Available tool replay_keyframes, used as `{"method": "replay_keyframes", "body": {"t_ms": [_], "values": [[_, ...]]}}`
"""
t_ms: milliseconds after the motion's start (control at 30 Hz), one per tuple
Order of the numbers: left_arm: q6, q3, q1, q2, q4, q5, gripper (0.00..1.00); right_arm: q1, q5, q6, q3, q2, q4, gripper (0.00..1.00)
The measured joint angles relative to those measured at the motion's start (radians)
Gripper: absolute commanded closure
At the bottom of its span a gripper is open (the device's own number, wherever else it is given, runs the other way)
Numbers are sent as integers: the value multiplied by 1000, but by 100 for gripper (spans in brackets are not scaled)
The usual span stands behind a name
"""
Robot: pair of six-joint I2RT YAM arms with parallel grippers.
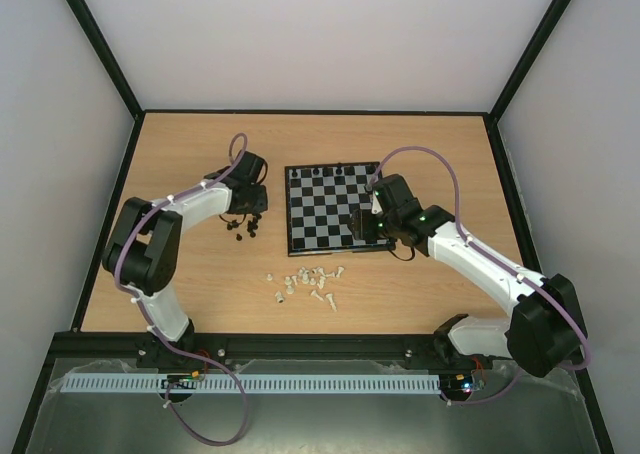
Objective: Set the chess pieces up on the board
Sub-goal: Pick up the chess piece at the center of the board.
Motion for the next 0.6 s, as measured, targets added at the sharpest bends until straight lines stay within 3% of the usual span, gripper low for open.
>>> {"method": "replay_keyframes", "body": {"t_ms": [600], "values": [[3,4,0,38,0,-12,82,7,10,0,0,11,0,44]]}}
